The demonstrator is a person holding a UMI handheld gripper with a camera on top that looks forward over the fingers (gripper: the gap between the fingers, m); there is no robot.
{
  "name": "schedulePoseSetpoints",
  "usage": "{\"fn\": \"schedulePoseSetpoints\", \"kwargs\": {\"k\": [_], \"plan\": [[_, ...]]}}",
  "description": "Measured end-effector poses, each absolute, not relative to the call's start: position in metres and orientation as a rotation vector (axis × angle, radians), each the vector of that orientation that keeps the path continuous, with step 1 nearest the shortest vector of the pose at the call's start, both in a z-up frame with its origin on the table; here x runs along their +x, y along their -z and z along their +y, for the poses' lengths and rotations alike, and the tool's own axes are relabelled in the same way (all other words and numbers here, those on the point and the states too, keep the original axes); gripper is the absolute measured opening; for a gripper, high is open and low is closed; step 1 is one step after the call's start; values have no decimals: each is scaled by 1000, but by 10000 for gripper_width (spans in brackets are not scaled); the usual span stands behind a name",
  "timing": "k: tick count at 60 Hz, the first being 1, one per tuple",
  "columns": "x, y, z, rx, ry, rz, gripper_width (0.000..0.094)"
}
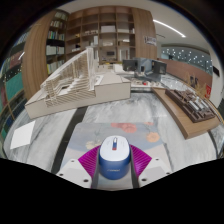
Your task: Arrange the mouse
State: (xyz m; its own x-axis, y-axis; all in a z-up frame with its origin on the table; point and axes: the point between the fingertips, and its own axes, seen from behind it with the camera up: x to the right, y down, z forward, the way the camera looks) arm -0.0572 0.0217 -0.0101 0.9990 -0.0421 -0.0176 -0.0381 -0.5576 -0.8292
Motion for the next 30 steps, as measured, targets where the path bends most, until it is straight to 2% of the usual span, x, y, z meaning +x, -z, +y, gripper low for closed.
{"fn": "schedulePoseSetpoints", "kwargs": {"k": [6, 7, 11, 16, 18, 19, 20, 30], "plan": [[-57, 12, 23, -2185, -50, 53, 556], [-57, 11, 22, -2187, -57, 53, 642], [-53, 3, 16, -2184, -89, 49, 877], [-41, -18, -5, -2154, -117, 40, 831], [-35, -22, -18, -2150, -129, 39, 871], [-31, -24, -25, -2148, -136, 38, 833], [-27, -26, -32, -2145, -143, 36, 833], [43, -24, -87, -2148, -100, 75, 834]]}}
